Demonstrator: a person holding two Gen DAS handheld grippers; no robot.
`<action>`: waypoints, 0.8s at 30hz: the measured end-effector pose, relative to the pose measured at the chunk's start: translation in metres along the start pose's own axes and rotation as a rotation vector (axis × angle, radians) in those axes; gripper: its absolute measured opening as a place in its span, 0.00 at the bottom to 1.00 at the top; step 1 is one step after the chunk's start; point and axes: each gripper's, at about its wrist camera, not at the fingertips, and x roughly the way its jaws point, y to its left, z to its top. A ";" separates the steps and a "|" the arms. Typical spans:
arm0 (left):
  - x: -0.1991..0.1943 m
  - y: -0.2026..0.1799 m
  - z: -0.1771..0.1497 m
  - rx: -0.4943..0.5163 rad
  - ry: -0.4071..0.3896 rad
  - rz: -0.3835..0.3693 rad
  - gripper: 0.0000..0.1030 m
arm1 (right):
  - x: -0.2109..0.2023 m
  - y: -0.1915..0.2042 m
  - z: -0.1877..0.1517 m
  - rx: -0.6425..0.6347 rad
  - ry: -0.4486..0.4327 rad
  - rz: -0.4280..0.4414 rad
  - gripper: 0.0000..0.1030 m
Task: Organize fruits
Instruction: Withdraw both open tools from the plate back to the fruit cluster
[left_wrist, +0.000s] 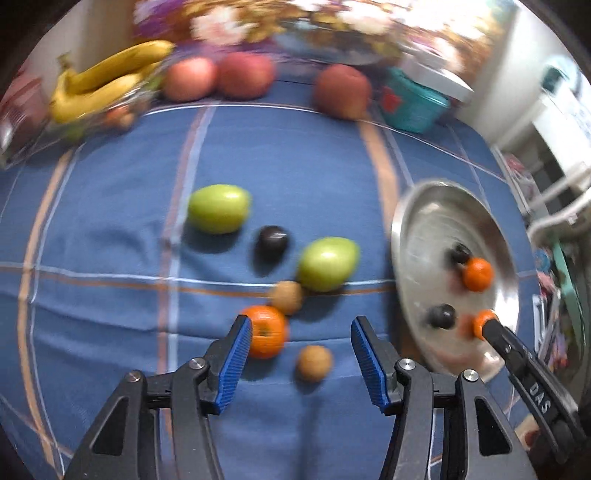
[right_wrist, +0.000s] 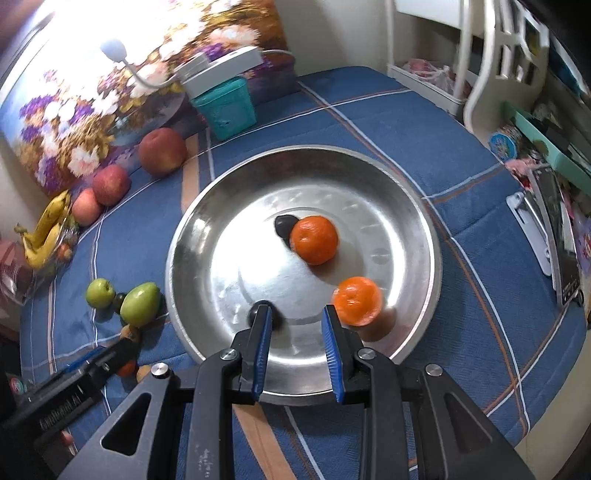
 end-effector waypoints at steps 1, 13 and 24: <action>-0.002 0.007 0.001 -0.020 -0.002 0.004 0.58 | 0.000 0.005 -0.001 -0.015 0.002 0.003 0.28; -0.019 0.047 0.004 -0.116 -0.024 0.061 0.68 | 0.000 0.035 -0.007 -0.111 0.002 0.026 0.28; -0.011 0.042 0.008 -0.085 -0.019 0.117 1.00 | 0.009 0.029 -0.008 -0.086 0.008 -0.016 0.79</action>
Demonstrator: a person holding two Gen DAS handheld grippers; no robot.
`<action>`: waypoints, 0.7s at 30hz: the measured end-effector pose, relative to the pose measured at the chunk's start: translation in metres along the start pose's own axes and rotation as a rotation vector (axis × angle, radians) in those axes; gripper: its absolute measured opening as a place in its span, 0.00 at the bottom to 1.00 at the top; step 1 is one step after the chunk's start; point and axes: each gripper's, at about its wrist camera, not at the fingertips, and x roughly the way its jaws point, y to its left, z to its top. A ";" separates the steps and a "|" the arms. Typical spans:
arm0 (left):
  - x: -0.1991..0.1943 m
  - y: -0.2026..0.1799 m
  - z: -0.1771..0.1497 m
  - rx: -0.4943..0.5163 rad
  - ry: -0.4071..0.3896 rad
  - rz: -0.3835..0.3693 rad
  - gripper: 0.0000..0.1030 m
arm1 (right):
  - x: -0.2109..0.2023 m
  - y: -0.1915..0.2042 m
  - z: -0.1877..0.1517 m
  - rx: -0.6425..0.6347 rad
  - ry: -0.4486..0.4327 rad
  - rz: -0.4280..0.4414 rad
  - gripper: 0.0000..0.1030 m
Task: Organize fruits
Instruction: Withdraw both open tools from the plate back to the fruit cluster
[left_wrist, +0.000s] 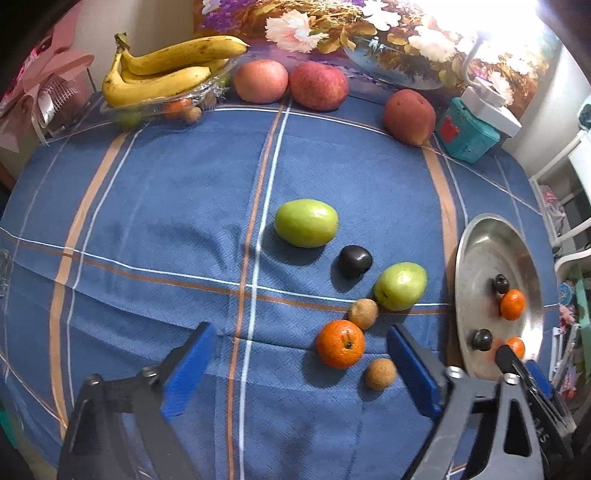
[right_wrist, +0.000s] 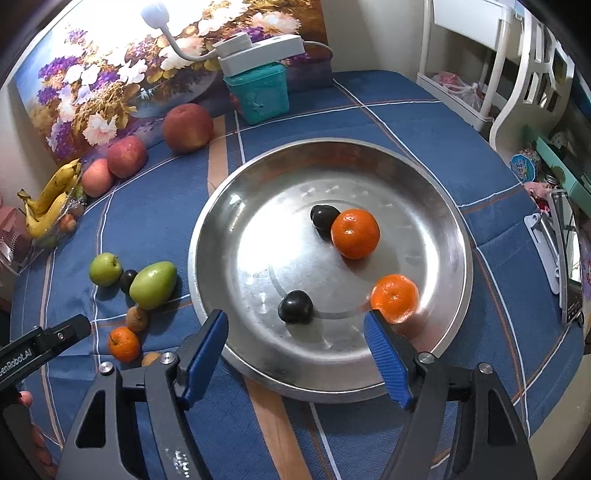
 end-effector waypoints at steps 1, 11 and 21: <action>0.001 -0.001 0.000 0.005 -0.005 0.030 1.00 | 0.001 -0.001 0.000 -0.002 0.000 -0.003 0.82; 0.000 0.000 0.002 0.078 -0.067 0.155 1.00 | -0.006 0.009 -0.001 -0.042 -0.057 0.021 0.92; -0.011 0.026 0.009 0.029 -0.128 0.168 1.00 | -0.006 0.048 -0.008 -0.145 -0.041 0.109 0.92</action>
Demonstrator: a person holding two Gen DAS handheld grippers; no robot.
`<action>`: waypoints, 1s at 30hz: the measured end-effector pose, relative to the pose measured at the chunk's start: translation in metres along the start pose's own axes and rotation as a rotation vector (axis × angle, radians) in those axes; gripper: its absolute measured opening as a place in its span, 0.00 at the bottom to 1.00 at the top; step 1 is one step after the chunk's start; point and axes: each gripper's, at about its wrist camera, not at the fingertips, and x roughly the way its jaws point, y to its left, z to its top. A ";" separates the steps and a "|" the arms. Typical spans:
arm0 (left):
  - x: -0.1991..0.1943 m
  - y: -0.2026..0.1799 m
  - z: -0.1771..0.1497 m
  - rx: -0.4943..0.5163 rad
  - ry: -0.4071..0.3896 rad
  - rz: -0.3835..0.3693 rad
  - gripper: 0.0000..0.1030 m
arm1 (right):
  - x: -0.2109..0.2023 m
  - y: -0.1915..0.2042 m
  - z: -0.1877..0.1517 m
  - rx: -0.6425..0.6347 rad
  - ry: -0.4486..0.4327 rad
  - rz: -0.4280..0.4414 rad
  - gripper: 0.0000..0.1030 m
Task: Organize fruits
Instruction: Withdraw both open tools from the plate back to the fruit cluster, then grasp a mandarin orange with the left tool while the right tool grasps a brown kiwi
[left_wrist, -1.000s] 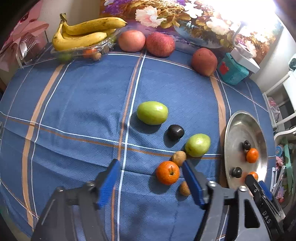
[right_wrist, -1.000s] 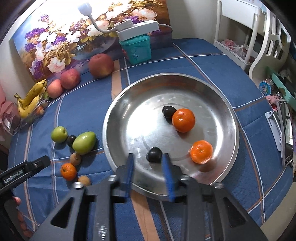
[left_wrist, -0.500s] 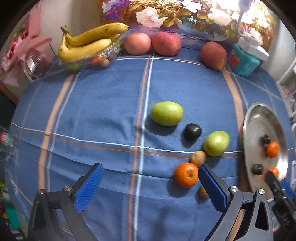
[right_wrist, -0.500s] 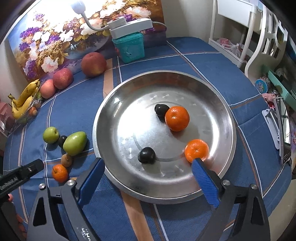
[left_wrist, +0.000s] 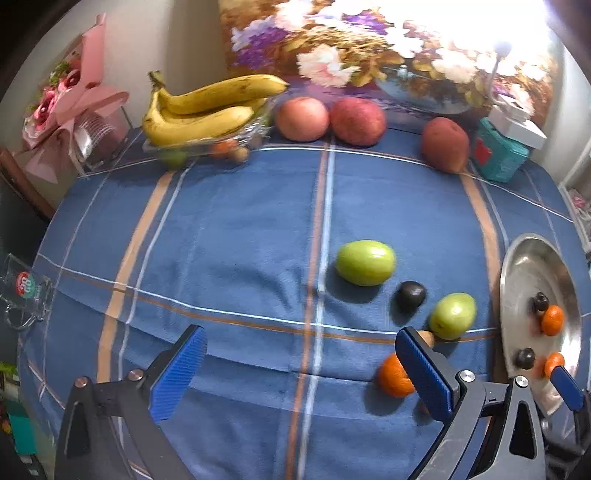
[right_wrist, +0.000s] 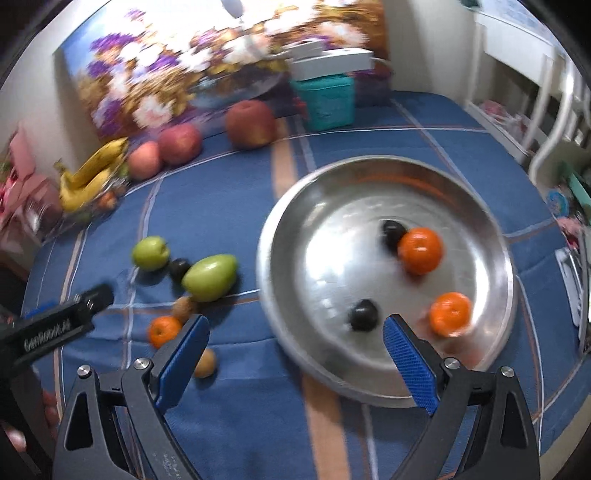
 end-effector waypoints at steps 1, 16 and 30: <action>0.001 0.006 0.001 -0.007 -0.001 0.020 1.00 | 0.001 0.007 -0.001 -0.020 0.005 0.014 0.92; 0.022 0.025 0.001 -0.076 0.067 -0.055 1.00 | 0.014 0.069 -0.008 -0.193 0.071 0.090 0.92; 0.051 -0.019 -0.012 0.045 0.172 -0.224 1.00 | 0.053 0.075 -0.021 -0.229 0.199 0.069 0.92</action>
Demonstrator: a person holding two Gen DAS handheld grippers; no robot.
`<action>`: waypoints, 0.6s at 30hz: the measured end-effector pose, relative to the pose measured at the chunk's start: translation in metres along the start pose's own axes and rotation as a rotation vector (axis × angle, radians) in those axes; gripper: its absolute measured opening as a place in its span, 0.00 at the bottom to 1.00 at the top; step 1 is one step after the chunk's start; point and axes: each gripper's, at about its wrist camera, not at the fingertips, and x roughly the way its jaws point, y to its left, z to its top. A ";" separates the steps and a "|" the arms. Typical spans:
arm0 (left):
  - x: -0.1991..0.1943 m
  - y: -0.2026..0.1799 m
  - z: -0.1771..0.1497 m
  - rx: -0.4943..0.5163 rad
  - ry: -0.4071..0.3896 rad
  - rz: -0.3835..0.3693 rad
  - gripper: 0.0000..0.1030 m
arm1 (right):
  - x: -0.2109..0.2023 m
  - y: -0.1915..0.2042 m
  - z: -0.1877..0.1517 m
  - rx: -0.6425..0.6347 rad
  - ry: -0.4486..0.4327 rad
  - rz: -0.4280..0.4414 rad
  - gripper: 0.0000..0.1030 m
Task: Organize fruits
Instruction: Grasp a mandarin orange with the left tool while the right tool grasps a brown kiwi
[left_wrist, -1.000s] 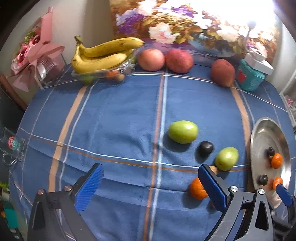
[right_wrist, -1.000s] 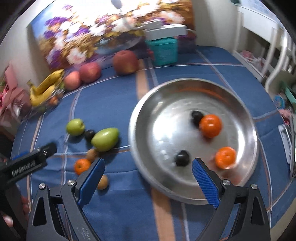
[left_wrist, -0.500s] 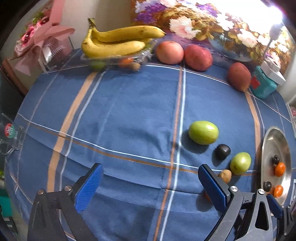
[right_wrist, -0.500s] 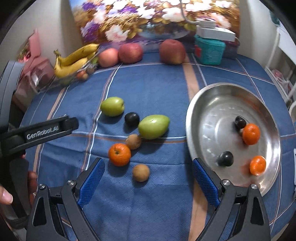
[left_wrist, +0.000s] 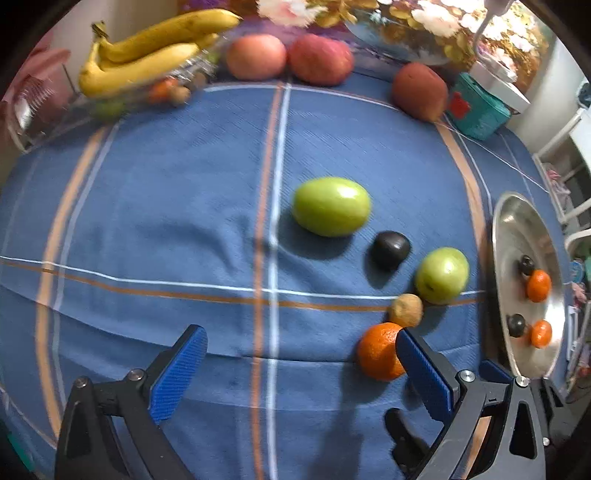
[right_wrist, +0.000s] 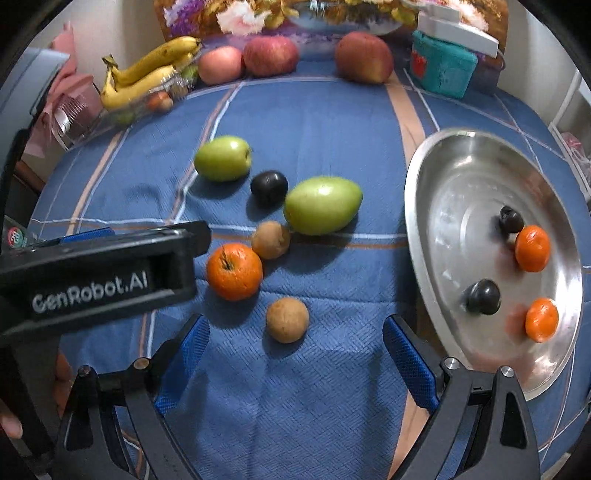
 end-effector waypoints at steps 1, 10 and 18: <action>0.001 -0.002 0.000 0.002 0.006 -0.011 1.00 | 0.003 -0.001 0.000 -0.001 0.009 -0.004 0.92; 0.005 -0.031 -0.002 0.081 0.016 -0.052 0.94 | 0.011 -0.003 -0.002 0.003 0.036 -0.022 0.92; 0.012 -0.030 -0.002 0.042 0.058 -0.124 0.60 | 0.012 -0.003 -0.001 0.000 0.038 -0.029 0.72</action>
